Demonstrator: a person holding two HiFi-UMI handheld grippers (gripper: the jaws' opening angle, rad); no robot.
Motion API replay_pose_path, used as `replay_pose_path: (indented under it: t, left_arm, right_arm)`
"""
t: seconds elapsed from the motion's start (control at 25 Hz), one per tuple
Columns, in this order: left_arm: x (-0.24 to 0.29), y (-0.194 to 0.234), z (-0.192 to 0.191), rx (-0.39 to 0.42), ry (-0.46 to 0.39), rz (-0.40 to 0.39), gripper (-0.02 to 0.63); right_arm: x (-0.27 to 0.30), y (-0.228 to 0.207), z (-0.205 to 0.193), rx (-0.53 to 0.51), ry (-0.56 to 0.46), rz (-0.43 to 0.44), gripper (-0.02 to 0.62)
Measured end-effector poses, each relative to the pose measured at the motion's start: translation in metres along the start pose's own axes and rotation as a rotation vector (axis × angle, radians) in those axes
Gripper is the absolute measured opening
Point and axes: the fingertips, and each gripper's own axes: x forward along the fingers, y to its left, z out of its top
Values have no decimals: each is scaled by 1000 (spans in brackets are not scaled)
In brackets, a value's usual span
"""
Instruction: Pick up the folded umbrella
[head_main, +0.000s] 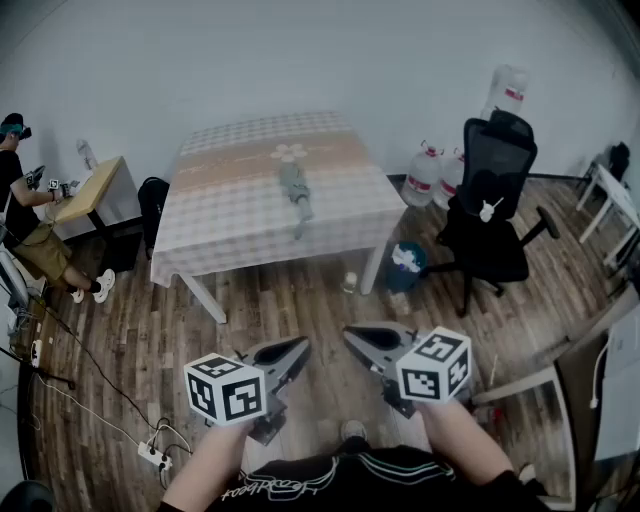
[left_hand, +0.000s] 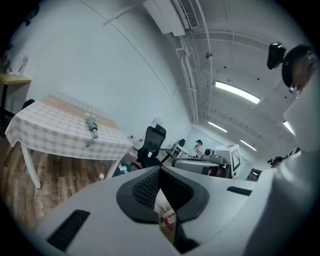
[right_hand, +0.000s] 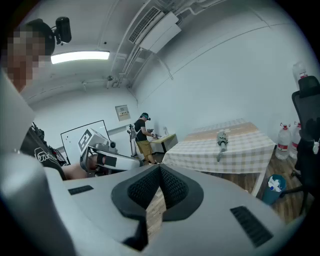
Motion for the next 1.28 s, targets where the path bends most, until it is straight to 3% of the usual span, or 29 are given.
replay_pose_path:
  t: [1.28]
  left_arm:
    - [149,11,52,110,-1,91,-5]
  right_arm:
    - [-26,-145,26,34,-44,83,11]
